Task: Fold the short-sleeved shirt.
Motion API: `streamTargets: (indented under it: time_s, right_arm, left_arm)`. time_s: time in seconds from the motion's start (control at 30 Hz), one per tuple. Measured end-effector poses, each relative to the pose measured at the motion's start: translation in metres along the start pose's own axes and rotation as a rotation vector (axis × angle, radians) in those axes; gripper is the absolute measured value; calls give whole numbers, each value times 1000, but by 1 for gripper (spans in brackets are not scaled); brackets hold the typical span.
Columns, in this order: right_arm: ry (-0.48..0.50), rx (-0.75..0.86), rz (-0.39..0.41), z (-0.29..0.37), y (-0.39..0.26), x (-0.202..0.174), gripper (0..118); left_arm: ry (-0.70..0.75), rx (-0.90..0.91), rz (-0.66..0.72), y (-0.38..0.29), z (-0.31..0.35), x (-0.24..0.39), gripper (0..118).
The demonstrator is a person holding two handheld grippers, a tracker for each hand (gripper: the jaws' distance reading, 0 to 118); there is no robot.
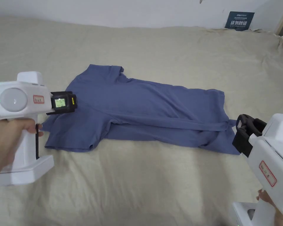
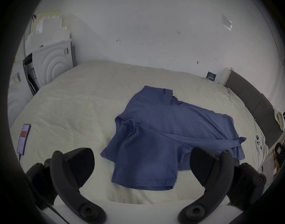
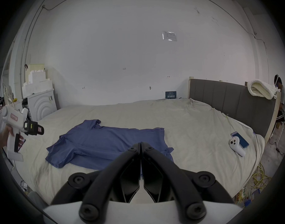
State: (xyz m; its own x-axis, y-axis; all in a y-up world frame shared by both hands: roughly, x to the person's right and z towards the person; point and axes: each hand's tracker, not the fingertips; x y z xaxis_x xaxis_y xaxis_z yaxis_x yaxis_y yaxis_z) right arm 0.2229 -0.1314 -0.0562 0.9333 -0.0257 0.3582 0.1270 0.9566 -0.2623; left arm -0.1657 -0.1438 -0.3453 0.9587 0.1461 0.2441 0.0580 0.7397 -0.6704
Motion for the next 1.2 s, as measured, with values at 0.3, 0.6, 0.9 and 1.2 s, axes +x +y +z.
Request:
streamTargets:
  time_s: [0.3, 0.6, 0.9, 1.2]
  right_arm:
    - [-4, -43, 10, -21, -3, -3, 0]
    - [-37, -73, 36, -32, 1, -7, 0]
    - [-47, -97, 58, -35, -2, -13, 0]
    - [-54, -109, 54, -34, -5, -12, 0]
  left_arm:
    - [105, -356, -36, 30, -76, -27, 118]
    - [159, -522, -24, 25, -126, -58, 118]
    - [128, -566, 2, 8, -144, -56, 59]
    - [103, -507, -65, 8, -131, -41, 3]
